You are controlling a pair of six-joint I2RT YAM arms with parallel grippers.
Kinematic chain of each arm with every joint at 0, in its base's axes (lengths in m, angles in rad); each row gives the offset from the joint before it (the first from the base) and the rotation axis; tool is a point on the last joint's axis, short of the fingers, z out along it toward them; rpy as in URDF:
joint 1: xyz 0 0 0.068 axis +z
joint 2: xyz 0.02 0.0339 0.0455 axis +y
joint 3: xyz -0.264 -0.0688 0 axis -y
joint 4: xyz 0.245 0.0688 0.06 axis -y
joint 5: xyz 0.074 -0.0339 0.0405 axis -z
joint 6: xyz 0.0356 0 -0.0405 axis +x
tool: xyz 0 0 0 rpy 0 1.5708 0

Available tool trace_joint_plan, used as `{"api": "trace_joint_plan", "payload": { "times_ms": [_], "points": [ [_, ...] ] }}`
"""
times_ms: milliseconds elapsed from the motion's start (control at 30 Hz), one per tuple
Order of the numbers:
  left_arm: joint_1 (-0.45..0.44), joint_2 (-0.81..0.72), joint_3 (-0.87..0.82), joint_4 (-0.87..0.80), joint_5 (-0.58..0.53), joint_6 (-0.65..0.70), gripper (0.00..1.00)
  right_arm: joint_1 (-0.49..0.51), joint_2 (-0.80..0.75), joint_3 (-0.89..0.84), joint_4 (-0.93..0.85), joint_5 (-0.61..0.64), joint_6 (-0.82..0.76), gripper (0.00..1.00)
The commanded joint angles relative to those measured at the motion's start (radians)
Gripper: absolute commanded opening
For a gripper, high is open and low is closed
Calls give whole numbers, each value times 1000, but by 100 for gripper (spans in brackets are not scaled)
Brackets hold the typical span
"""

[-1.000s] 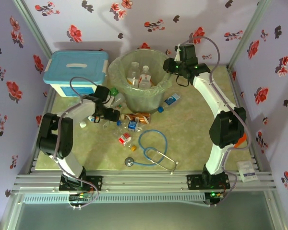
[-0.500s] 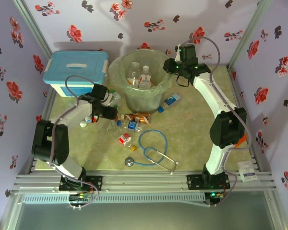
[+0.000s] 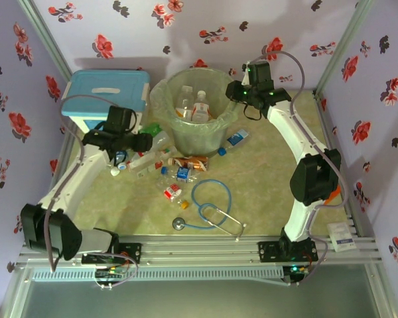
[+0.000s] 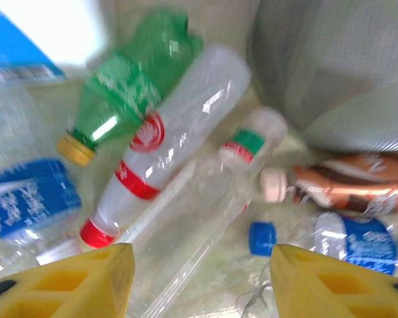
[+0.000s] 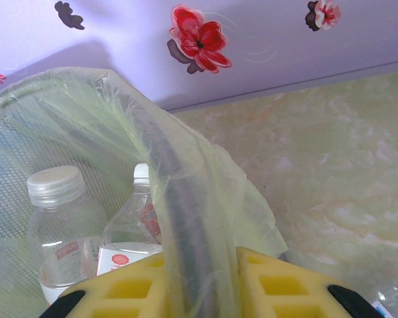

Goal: Put the plastic bottles in the bin

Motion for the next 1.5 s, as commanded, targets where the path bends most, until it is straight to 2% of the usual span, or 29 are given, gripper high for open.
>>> {"api": "trace_joint_plan", "payload": {
  "times_ms": [0,133,267,633,1000,1133,1300,1467],
  "points": [
    [10,7,58,-93,-7,19,60,-7,-34,-18,2,-6,13,26],
    [10,92,20,-109,30,88,85,-4,-33,-24,6,-8,14,26],
    [10,145,-65,-33,66,121,99,-6,-34,-22,1,-7,10,26],
    [10,319,-83,30,88,186,100,-6,-28,-19,-4,-3,6,26],
    [10,432,-71,90,75,186,99,-9,-31,-23,-9,0,-2,26],
    [10,459,-73,106,71,175,93,-10,-35,-25,-8,1,-2,26],
    [11,456,-80,109,63,167,80,-10,-35,-26,-10,1,-4,26],
    [10,411,-74,90,64,157,75,-11,-34,-26,-7,0,-2,27]
  ]
}}
